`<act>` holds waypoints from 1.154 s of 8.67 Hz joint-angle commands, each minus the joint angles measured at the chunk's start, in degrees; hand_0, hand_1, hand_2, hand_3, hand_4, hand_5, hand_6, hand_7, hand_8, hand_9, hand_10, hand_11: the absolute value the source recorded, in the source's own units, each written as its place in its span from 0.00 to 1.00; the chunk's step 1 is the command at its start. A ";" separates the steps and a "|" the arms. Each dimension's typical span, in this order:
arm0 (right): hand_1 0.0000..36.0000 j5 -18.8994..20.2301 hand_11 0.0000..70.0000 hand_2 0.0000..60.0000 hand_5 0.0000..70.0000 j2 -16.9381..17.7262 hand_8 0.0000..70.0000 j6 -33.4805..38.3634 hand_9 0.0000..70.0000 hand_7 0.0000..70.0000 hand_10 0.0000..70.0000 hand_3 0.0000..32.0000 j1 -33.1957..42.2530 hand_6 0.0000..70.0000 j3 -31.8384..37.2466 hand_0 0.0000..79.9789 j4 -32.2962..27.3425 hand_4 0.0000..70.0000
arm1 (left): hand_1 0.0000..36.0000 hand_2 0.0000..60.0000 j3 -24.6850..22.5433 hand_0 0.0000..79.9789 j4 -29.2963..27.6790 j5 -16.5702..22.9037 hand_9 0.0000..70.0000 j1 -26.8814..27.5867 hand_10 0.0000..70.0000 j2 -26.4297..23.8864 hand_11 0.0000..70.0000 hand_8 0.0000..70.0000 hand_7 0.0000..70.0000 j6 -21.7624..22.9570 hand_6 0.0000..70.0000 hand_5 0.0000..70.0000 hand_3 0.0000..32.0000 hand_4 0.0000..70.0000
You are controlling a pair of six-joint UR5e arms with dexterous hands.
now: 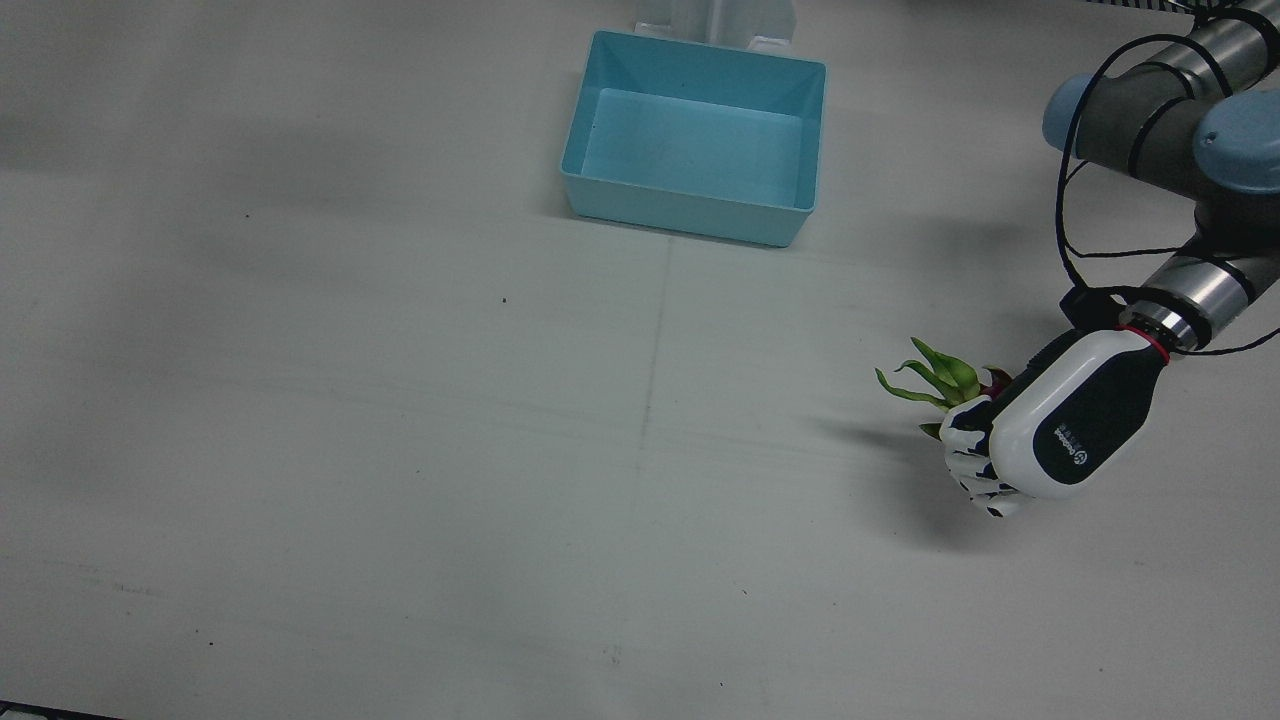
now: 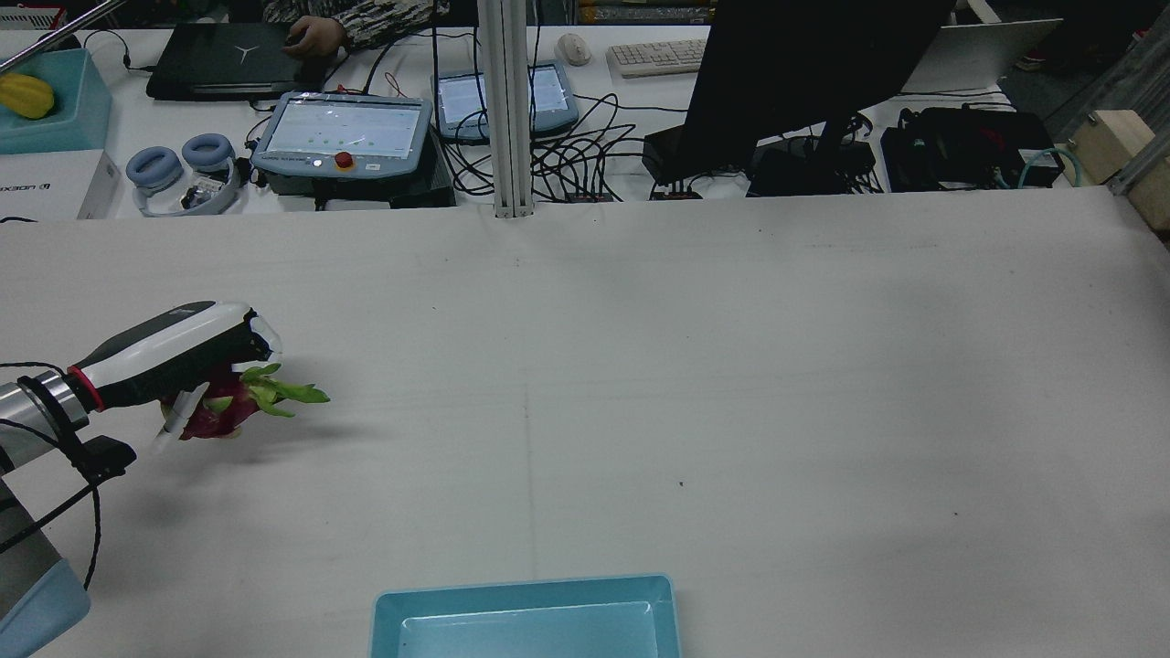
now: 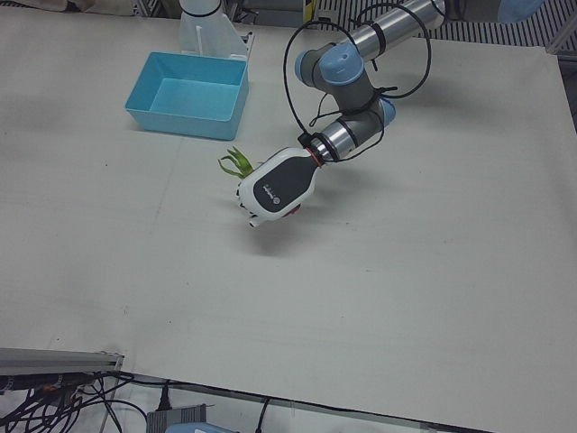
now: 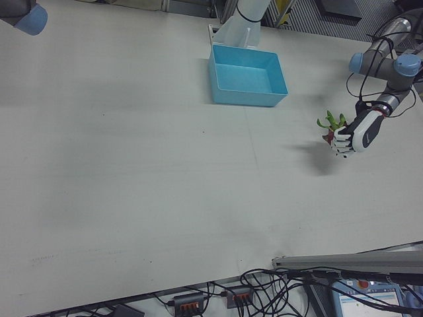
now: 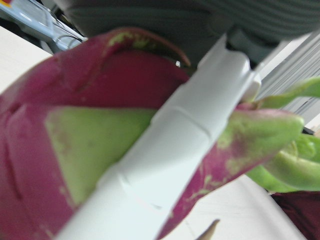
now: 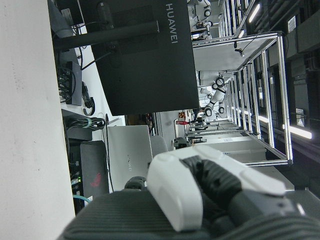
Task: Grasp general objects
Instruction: 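Lift the dragon fruit and carry it toward the light-blue tray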
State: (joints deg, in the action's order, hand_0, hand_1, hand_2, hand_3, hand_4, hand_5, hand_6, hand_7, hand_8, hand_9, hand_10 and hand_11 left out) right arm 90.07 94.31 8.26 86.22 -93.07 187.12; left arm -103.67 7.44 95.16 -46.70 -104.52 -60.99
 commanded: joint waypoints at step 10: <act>0.00 0.02 0.00 0.00 0.00 0.00 0.00 0.00 0.00 0.00 0.00 0.00 0.00 0.00 0.00 0.00 0.00 0.00 | 1.00 1.00 -8.83 1.00 -14.99 2.84 1.00 27.87 1.00 -11.23 1.00 1.00 1.00 19.33 1.00 1.00 0.00 1.00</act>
State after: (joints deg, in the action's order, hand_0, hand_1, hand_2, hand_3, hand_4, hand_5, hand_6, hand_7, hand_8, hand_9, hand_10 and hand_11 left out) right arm 90.06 94.31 8.26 86.22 -93.08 187.12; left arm -112.86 -5.98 98.34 -23.56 -113.21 -41.84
